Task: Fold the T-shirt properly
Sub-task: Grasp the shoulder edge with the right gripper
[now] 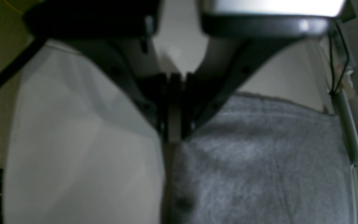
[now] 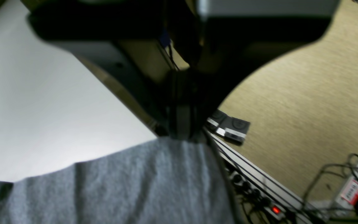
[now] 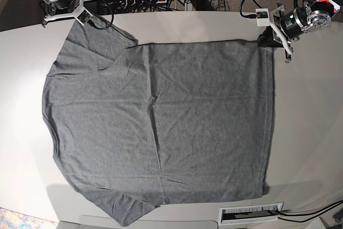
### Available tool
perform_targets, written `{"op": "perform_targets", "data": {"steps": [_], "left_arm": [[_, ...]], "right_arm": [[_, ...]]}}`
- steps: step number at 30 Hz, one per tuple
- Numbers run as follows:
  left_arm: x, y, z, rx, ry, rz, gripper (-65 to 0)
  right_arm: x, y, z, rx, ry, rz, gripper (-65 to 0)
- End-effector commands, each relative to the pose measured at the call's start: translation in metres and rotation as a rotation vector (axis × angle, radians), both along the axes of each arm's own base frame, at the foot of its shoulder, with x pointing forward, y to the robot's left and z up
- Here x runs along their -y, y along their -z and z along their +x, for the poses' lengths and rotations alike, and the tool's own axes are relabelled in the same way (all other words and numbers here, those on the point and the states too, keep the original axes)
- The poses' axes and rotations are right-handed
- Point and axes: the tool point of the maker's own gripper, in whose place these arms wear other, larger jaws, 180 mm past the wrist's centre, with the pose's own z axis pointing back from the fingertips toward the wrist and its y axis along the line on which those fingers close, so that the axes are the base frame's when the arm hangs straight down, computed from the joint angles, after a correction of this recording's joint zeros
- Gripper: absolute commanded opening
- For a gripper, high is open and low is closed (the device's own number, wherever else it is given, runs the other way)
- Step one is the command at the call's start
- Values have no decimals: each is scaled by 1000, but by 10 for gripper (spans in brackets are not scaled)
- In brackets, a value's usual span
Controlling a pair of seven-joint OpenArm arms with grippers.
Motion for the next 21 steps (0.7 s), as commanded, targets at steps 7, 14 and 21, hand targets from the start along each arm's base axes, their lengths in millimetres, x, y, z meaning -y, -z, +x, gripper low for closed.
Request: {"op": "perform_targets", "data": {"steps": [7, 14, 21], "left_arm": [[-5, 3, -6, -25, 14, 27, -650], [-1, 2, -7, -25, 23, 7, -650], [2, 2, -7, -26, 21, -4, -650]], "right_arm": [[3, -4, -1, -4, 2, -11, -486], [-5, -5, 5, 33, -15, 32, -362], [12, 18, 6, 12, 41, 48, -362]]}}
